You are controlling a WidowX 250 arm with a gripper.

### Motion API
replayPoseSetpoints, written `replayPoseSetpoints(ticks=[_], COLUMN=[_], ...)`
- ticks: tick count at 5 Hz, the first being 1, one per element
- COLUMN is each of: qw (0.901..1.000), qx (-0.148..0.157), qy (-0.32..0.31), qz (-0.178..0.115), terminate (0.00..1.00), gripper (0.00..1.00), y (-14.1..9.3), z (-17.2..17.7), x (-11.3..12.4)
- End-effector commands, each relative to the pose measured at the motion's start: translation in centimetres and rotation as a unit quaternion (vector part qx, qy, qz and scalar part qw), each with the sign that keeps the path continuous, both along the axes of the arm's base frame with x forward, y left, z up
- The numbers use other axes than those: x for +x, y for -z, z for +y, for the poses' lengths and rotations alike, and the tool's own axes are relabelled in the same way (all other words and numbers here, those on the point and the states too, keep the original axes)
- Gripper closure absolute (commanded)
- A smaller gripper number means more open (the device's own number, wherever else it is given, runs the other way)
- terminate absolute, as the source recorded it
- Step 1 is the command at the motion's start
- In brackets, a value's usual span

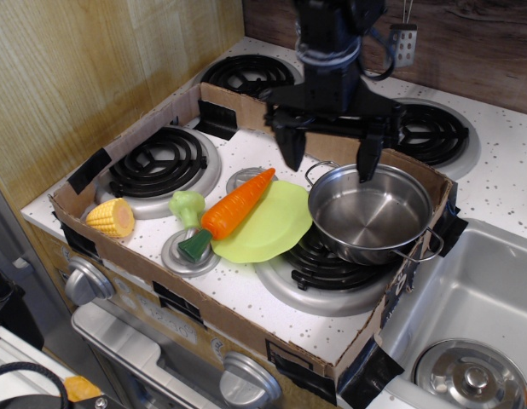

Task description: Take carrot off plate

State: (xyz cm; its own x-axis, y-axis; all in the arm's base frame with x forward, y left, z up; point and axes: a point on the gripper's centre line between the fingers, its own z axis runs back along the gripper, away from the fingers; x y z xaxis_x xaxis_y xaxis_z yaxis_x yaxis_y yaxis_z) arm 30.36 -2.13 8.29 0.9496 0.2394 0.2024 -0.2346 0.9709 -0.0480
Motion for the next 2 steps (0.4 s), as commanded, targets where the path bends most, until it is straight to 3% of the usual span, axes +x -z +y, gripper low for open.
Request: replayPoseSetpoints(ticks=[1,2], qw=[0.9991,0.9965], qx=[0.010,0.007], qy=[0.040,0.083], qz=[0.000,0.012], terminate=[0.00,0.00], gripper=[0.00,0.00], y=[-0.3,0.5], z=[2.4,3.9], x=[-1.8,-2.4])
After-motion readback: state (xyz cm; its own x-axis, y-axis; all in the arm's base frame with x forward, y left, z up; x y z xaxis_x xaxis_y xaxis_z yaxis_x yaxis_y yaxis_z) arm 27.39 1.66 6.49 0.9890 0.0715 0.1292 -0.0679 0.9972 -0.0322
